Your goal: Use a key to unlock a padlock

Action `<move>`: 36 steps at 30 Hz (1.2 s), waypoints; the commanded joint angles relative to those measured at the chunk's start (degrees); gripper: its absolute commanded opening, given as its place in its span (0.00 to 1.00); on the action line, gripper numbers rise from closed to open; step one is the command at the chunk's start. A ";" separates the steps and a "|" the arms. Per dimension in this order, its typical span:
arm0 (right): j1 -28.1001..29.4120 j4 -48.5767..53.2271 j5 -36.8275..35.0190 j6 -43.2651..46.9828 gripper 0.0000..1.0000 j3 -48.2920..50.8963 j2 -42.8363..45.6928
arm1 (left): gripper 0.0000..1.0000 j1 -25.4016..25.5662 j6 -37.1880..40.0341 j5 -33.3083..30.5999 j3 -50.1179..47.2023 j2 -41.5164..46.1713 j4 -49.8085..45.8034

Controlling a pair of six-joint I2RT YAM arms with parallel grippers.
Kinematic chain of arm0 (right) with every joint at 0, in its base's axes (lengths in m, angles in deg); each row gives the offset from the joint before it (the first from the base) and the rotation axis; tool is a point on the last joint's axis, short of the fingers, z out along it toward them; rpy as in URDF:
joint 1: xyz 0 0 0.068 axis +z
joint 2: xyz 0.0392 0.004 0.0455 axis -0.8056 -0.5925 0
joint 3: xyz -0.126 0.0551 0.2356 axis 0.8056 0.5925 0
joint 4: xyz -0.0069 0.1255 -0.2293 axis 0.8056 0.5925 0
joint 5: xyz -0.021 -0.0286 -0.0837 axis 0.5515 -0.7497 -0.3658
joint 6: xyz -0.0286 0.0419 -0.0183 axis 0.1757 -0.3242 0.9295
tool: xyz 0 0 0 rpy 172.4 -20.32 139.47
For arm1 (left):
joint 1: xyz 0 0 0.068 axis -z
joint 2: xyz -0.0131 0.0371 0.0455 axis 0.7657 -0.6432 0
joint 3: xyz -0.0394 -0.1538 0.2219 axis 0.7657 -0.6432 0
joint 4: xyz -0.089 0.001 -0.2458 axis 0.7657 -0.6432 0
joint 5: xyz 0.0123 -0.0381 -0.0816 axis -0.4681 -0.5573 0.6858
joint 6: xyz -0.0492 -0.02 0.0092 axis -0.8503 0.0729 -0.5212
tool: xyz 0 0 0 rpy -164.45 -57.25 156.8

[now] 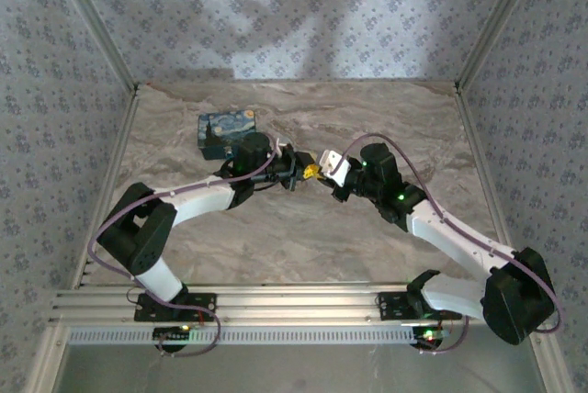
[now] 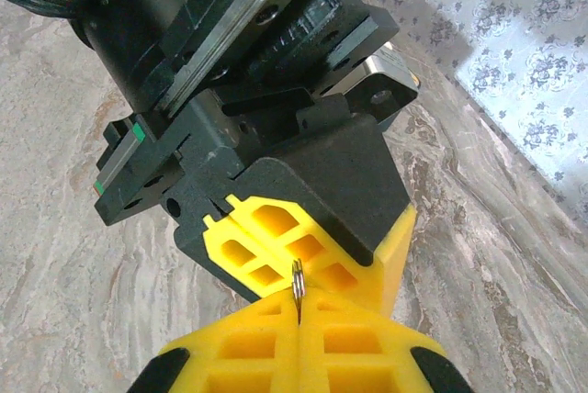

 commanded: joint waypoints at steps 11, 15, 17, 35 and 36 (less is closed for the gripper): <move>-2.47 -1.67 0.37 -1.47 0.00 -2.31 -1.20 | 0.59 0.57 -4.69 -1.21 -2.49 -0.09 3.31; -2.33 -3.01 1.28 -1.42 0.00 -3.59 -3.38 | 0.68 0.84 -8.65 -1.21 -3.10 -1.06 7.56; -2.02 -3.51 2.04 -1.56 0.00 -3.90 -4.37 | 0.71 1.16 -10.69 -1.51 -3.44 -1.75 9.66; -0.25 -2.63 3.10 -2.86 0.00 -1.81 -4.20 | 0.47 1.98 -18.04 -5.93 -6.88 -3.39 19.95; -0.25 -2.54 2.87 -2.92 0.00 -1.42 -3.71 | 0.44 1.98 -18.07 -6.05 -7.09 -3.39 20.03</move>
